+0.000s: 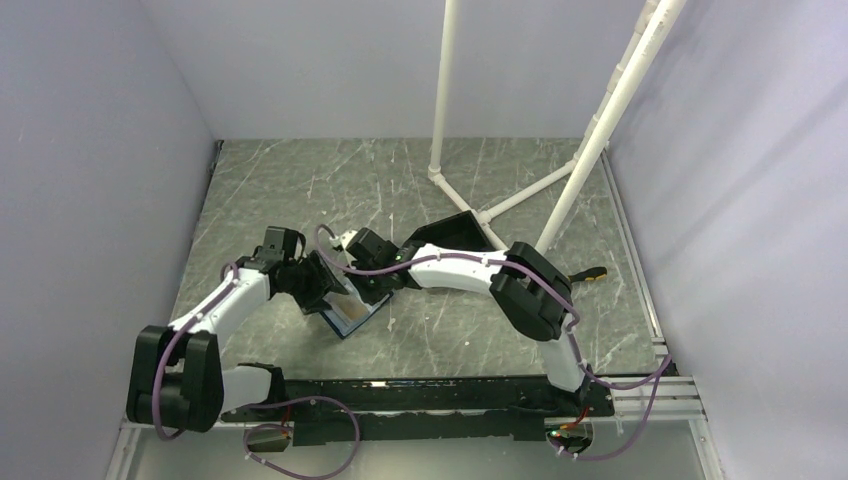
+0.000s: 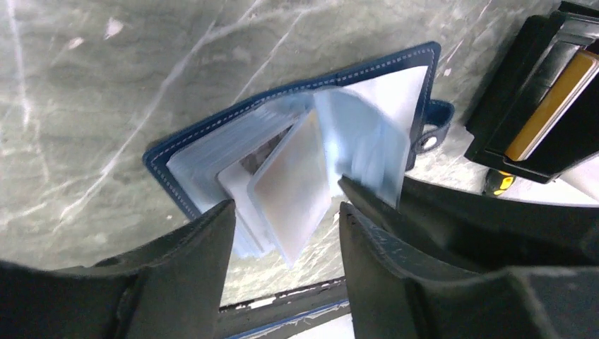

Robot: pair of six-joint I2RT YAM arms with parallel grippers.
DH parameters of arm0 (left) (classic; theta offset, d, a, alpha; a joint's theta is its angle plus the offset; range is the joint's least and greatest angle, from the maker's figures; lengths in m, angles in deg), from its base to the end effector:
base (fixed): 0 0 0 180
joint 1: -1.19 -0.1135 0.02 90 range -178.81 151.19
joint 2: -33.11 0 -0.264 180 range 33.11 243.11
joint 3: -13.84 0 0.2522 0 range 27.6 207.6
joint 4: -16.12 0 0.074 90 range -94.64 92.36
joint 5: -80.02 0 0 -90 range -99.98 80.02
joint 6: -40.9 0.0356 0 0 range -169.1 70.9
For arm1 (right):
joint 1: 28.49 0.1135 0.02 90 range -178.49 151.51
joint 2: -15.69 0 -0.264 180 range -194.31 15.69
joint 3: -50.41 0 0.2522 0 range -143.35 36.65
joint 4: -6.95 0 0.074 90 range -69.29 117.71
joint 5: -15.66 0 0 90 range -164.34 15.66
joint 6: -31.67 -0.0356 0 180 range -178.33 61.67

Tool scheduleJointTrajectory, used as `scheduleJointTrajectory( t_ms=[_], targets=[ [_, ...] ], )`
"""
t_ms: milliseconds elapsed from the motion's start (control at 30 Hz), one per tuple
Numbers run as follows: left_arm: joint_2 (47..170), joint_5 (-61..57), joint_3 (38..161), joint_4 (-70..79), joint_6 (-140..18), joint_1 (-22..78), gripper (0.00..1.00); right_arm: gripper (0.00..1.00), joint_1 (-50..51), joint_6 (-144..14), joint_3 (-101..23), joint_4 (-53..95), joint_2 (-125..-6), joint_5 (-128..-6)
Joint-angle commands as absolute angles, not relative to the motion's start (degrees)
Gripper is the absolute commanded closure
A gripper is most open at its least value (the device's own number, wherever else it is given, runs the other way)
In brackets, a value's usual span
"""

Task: Put the credit cards into the card holder
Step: Turn over the card slot in the card holder.

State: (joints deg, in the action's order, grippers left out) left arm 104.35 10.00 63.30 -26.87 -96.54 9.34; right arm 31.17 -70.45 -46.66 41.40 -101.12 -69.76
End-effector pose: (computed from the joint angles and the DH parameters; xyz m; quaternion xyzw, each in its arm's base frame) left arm 0.2112 -0.0425 0.1727 -0.2874 0.9179 -0.2501 0.1113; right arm 0.2201 0.3816 0.1752 -0.3945 0.8652 0.2109 0.2266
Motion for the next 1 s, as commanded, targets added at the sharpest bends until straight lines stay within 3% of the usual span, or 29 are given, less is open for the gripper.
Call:
scheduleJointTrajectory(
  t_ms=[0,100,233,400,733,967],
  targets=[
    [98.8,5.2,66.0,-33.8,-95.1,9.5,0.36,0.80,30.0,-75.7,-46.5,40.1,-101.0,-73.4],
    [95.4,6.8,66.2,-33.7,-95.4,9.5,0.35,0.79,28.5,-79.8,-44.9,38.3,-99.9,-69.3],
    [95.5,14.9,65.7,-28.3,-95.9,10.1,0.53,0.73,26.9,-84.2,-43.7,36.5,-99.0,-63.5],
    [99.2,19.4,67.2,-21.7,-96.9,11.1,0.74,0.74,26.5,-87.4,-41.9,33.9,-98.6,-58.9],
    [107.7,20.5,63.0,-18.8,-96.7,11.5,0.84,0.75,25.6,-87.1,-42.1,35.5,-98.3,-60.1],
    [103.5,9.9,58.5,-27.3,-96.9,11.4,0.92,0.56,24.1,-80.9,-43.1,40.8,-98.1,-69.4]
  ],
)
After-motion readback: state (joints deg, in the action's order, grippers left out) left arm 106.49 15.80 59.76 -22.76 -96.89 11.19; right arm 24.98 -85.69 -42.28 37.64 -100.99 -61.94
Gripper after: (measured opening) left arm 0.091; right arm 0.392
